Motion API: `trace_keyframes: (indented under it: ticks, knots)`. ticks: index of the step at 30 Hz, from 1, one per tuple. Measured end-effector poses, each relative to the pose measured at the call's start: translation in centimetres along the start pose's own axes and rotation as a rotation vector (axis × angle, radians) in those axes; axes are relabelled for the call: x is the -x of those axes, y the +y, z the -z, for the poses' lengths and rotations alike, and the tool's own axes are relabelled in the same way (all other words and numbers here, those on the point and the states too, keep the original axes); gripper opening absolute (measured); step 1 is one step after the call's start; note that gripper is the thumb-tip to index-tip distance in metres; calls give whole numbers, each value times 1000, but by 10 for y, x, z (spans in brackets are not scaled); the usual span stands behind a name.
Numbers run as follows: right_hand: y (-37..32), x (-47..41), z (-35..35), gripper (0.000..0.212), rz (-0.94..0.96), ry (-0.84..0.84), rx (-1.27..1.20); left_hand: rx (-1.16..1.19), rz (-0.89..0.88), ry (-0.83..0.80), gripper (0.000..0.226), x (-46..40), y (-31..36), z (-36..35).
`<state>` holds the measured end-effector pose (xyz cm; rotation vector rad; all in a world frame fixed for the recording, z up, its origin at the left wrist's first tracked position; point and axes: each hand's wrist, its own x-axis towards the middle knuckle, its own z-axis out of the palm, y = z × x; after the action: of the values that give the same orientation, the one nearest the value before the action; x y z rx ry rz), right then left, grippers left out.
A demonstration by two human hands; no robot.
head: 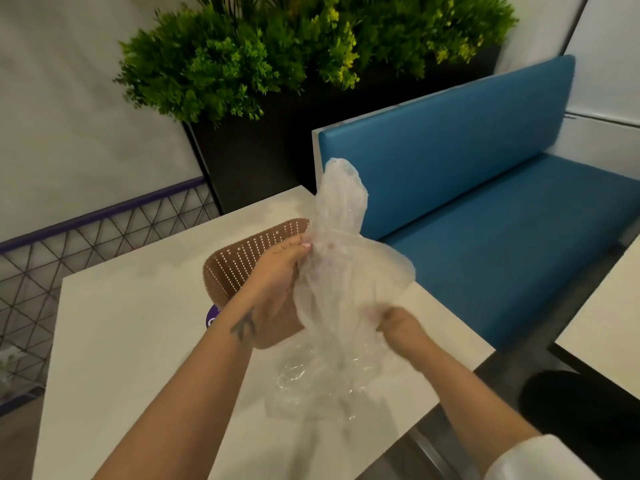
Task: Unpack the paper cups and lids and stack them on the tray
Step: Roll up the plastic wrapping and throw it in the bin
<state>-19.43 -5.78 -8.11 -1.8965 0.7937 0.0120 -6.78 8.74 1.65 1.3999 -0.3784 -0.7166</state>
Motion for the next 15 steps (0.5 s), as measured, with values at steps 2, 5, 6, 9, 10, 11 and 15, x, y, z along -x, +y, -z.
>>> trace_keyframes:
  ticks: [2, 5, 6, 9, 10, 11, 15]
  knots:
    - [-25, 8, 37, 24, -67, 141, -356, 127, 47, -73, 30, 8, 9, -11]
    - [-62, 44, 95, 47, 14, 186, -654, 173, 69, -128, 32, 20, 13, -40]
    - [-71, 58, 113, 60, 99, 181, -731, 175, 64, -118, 31, 23, 13, -53]
    - [-87, 103, 151, 67, 232, 228, -691, 67, 15, -21, 26, 32, 18, -95]
    - [-90, 117, 159, 58, 243, 250, -585, 35, 0, -1, 25, 35, 19, -109]
    - [-90, 130, 164, 50, 254, 262, -459, 18, -16, 7, 25, 37, 20, -123]
    - [-76, 167, 179, 45, 305, 256, -44, -32, -95, -37, 20, 48, 17, -169]
